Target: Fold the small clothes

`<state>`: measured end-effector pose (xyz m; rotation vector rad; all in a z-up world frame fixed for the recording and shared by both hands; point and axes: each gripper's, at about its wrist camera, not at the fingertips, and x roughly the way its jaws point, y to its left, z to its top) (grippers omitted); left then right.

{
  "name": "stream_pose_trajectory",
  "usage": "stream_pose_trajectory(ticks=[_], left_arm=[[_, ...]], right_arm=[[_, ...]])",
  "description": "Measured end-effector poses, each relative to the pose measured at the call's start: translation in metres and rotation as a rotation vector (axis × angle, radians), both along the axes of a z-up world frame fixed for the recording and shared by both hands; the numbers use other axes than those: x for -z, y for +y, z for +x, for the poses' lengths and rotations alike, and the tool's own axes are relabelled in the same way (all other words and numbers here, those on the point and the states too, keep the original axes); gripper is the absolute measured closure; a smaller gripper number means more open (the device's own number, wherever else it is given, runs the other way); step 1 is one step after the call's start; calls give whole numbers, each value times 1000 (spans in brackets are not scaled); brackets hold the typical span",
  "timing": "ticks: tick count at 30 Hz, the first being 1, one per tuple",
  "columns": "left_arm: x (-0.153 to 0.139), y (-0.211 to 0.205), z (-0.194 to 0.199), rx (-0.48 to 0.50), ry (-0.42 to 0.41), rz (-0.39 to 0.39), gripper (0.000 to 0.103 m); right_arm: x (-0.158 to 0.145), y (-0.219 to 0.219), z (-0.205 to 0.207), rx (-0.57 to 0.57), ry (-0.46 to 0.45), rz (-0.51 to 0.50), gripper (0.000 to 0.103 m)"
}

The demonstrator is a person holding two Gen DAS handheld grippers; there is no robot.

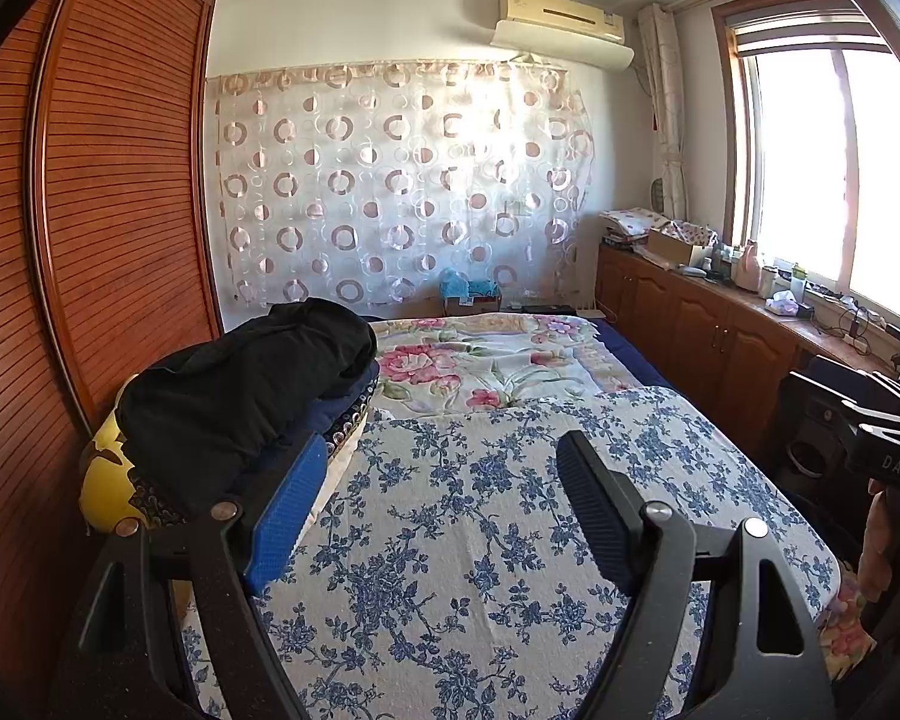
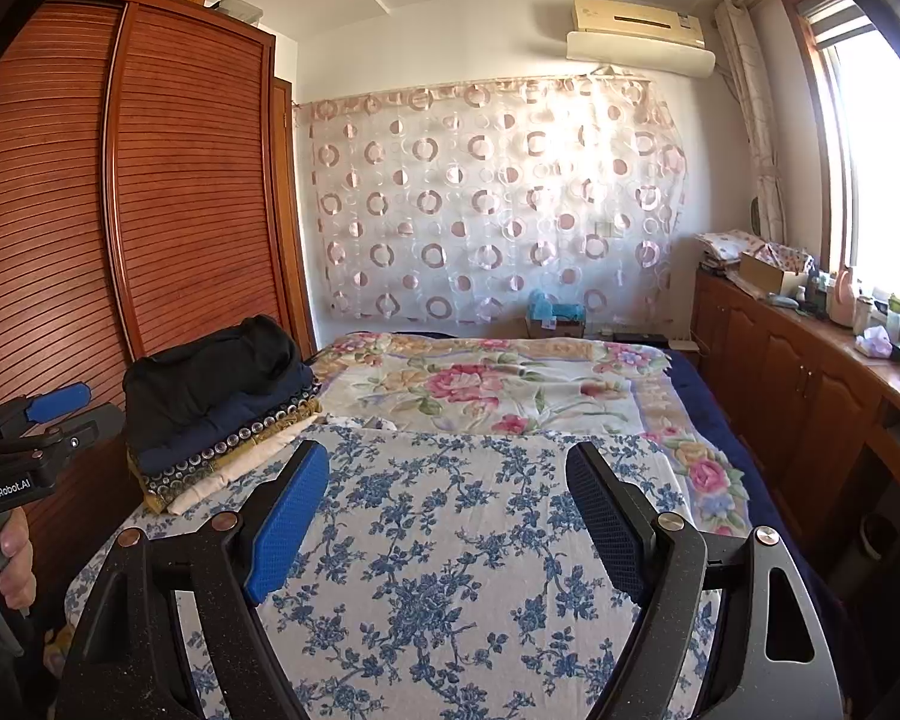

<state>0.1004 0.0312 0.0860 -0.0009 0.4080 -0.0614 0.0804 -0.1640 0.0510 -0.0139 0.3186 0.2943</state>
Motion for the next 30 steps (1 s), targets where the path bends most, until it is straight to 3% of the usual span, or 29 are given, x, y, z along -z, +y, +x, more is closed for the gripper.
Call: stream_pose_trajectory(ticks=[30], left_arm=[[1,-3,-2,-1,-4,1,23]], right_arm=[[1,-5,-3,-3,-6,-3,20]])
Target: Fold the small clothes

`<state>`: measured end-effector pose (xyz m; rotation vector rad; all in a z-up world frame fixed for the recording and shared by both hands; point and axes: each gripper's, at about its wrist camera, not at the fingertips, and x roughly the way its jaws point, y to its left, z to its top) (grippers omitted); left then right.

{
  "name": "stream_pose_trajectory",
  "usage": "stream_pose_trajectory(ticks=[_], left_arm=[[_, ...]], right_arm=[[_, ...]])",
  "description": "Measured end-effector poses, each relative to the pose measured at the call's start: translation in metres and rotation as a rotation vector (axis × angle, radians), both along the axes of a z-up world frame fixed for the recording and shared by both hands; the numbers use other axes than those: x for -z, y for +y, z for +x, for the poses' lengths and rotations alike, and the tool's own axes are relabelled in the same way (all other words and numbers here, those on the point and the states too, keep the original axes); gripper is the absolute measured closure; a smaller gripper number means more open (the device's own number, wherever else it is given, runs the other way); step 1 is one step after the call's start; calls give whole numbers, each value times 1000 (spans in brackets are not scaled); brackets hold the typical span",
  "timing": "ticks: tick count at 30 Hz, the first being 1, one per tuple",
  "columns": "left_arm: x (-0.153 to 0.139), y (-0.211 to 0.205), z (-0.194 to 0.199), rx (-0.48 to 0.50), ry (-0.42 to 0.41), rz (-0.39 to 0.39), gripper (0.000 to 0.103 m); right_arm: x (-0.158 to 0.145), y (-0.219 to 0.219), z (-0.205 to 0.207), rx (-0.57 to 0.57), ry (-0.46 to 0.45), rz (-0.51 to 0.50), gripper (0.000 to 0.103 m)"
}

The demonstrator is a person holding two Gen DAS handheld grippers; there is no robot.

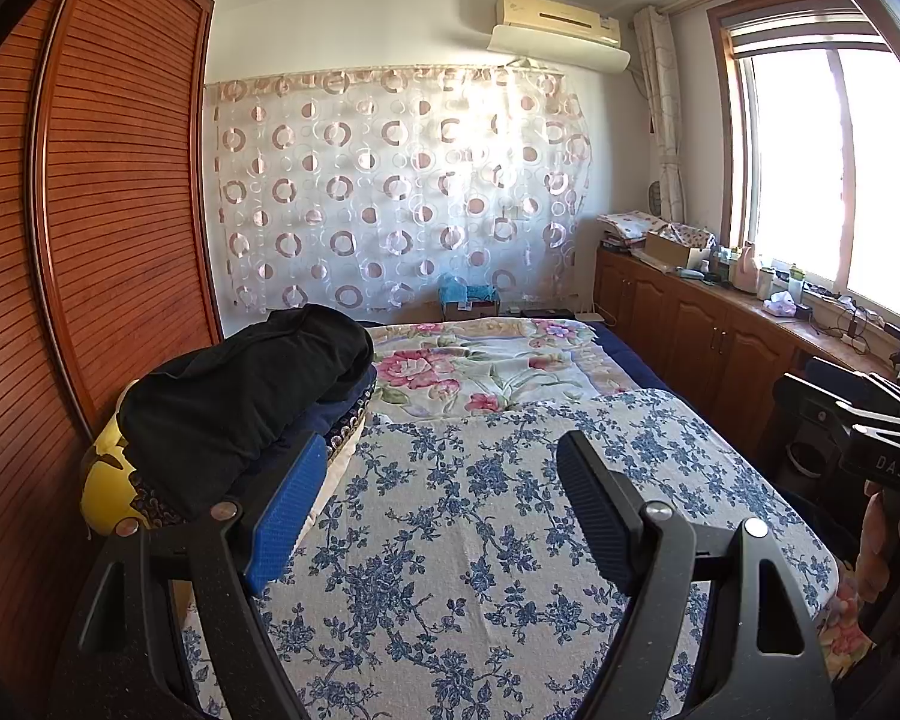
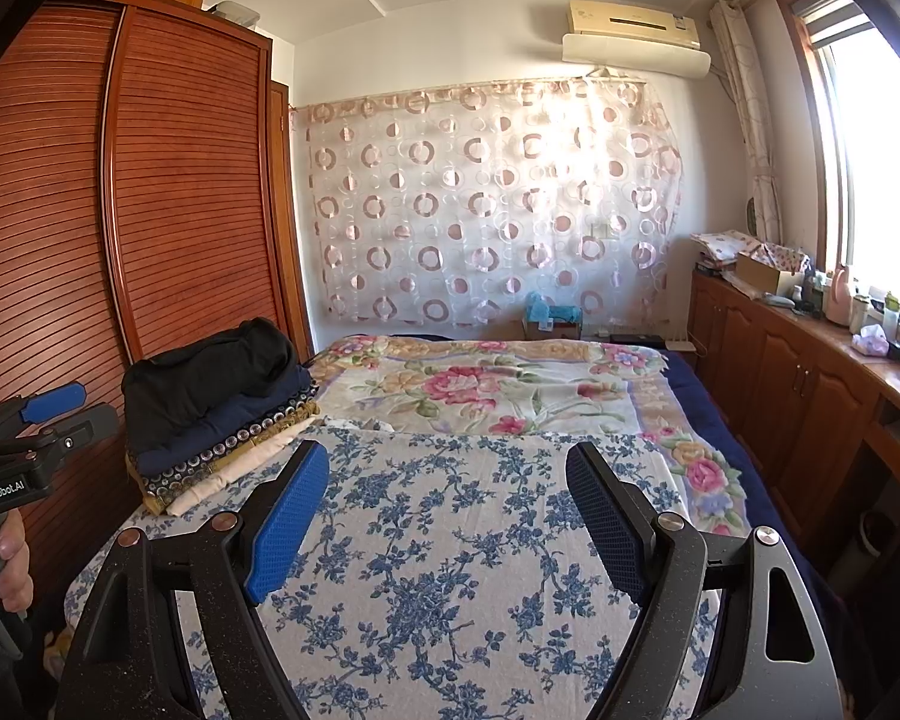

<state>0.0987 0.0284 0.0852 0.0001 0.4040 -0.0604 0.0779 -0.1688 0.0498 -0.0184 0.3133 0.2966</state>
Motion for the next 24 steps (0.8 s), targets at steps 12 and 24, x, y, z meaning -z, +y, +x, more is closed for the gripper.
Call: stream_pose_trajectory(ticks=[12,24], left_arm=[[1,0,0,0,-1,1,23],[1,-2,-1,0,-1,-1,23]], right_arm=[[0,0,0,7,1,-1,20],[1,-1,-1,6,1,1,20]])
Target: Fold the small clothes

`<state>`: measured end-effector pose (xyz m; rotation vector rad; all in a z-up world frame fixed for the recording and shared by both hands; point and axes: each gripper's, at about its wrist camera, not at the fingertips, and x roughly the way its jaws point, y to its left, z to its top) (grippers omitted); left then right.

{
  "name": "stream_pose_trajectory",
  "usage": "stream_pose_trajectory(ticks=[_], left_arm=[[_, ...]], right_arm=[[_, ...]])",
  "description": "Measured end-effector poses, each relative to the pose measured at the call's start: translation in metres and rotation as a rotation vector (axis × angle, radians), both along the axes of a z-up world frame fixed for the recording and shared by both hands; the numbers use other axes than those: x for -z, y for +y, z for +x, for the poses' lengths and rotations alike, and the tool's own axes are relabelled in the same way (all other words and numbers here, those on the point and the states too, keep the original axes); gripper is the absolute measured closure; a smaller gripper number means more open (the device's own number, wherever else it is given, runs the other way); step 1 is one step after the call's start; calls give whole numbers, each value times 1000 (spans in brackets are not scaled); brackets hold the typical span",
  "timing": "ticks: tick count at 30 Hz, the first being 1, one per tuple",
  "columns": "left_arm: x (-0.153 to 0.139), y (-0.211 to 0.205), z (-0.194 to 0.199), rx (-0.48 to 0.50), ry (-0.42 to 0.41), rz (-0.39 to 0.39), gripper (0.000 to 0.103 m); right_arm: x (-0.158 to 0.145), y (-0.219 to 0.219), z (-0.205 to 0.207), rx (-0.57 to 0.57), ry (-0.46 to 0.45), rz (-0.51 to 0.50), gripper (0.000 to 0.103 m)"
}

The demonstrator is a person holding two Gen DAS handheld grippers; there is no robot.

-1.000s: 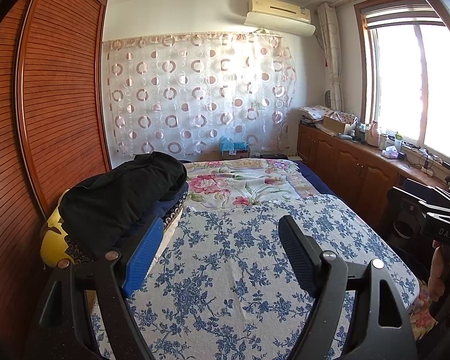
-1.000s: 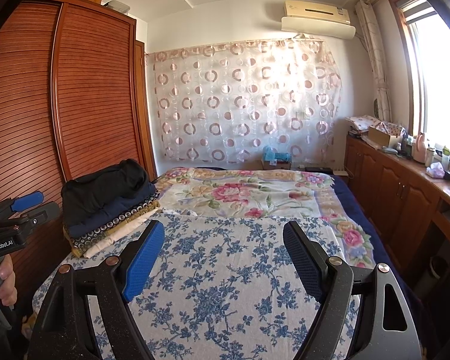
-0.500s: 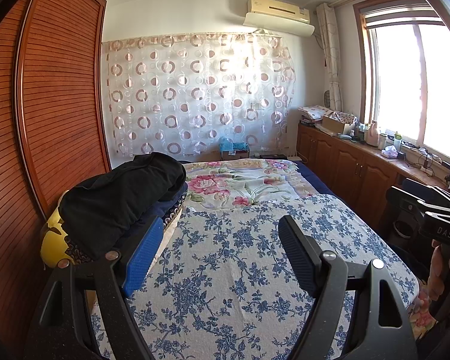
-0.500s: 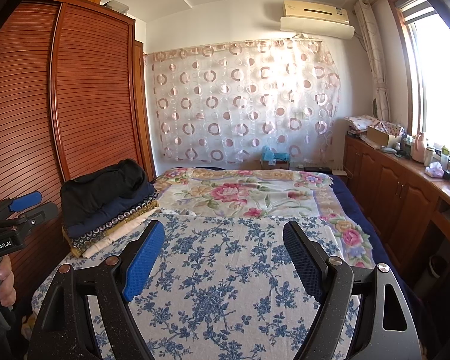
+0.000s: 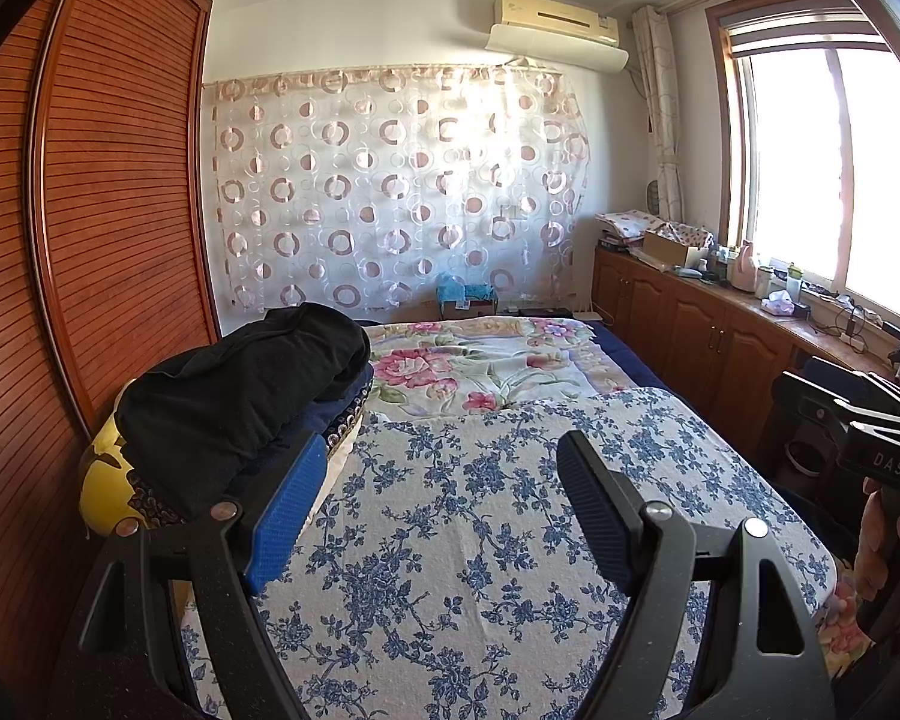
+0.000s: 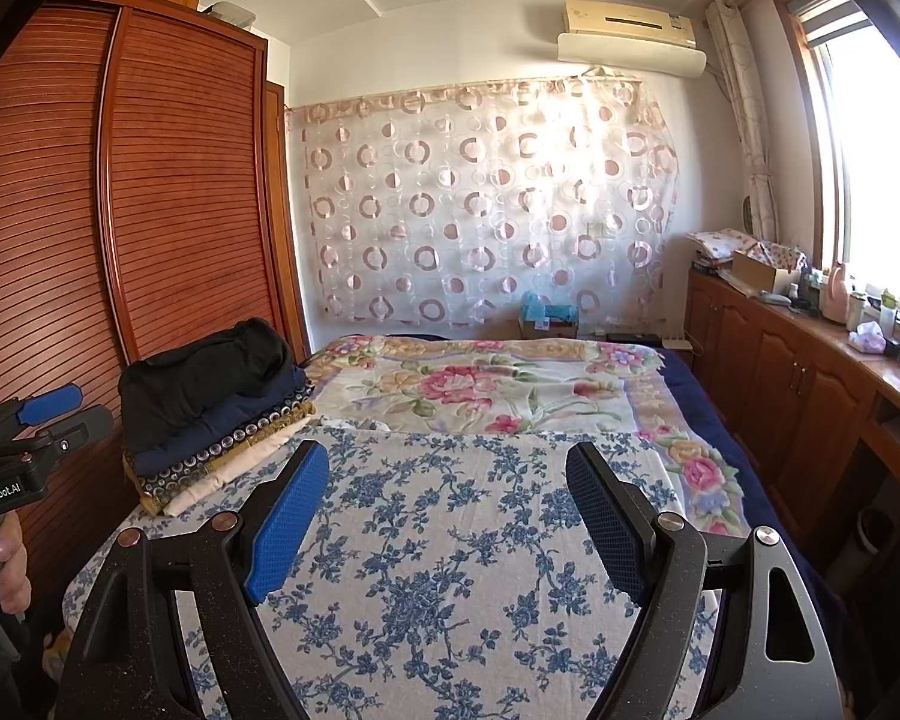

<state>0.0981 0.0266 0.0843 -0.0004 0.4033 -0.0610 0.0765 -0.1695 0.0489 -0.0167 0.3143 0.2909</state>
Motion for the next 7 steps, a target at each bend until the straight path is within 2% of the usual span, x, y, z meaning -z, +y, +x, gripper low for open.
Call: stream_pose_trajectory(ticks=[7], left_arm=[[0,0,0,0,0,0,23]], right_arm=[[0,0,0,0,0,1,20]])
